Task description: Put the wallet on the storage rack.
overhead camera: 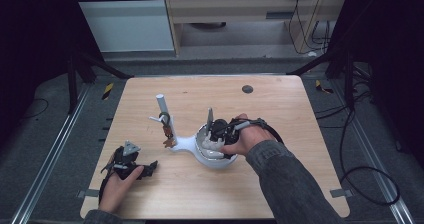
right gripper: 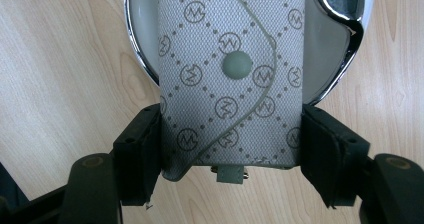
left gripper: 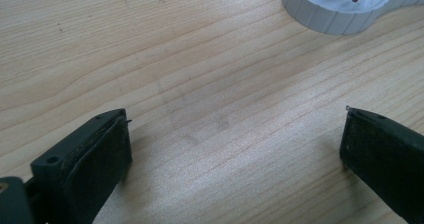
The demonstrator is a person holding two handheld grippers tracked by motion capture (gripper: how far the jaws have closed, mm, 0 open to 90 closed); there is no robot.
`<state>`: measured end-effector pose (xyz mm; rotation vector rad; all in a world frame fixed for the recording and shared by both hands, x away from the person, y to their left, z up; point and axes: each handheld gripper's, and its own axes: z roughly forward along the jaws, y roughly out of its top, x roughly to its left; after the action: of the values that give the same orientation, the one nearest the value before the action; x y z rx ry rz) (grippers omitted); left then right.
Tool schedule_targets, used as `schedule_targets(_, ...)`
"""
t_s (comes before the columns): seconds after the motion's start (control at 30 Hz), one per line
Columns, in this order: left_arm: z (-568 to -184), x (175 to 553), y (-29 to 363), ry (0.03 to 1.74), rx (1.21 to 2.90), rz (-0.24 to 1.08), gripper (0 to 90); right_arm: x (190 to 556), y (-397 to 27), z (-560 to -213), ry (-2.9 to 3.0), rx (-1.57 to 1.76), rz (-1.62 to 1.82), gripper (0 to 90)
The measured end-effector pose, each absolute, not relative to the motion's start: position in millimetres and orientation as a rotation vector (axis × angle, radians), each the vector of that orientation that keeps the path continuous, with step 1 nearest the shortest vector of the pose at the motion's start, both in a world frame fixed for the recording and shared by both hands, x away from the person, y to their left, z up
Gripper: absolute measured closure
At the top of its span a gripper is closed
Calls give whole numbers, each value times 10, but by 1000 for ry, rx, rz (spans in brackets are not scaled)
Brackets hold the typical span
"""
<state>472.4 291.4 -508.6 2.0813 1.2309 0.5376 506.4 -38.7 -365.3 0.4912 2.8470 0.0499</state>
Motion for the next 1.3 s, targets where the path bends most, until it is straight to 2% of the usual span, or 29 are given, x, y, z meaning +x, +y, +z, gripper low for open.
schedule_targets(1.3,-5086,4722,2911,1227,2083,536,0,5165,-260,-3747,2833,485,38,315)
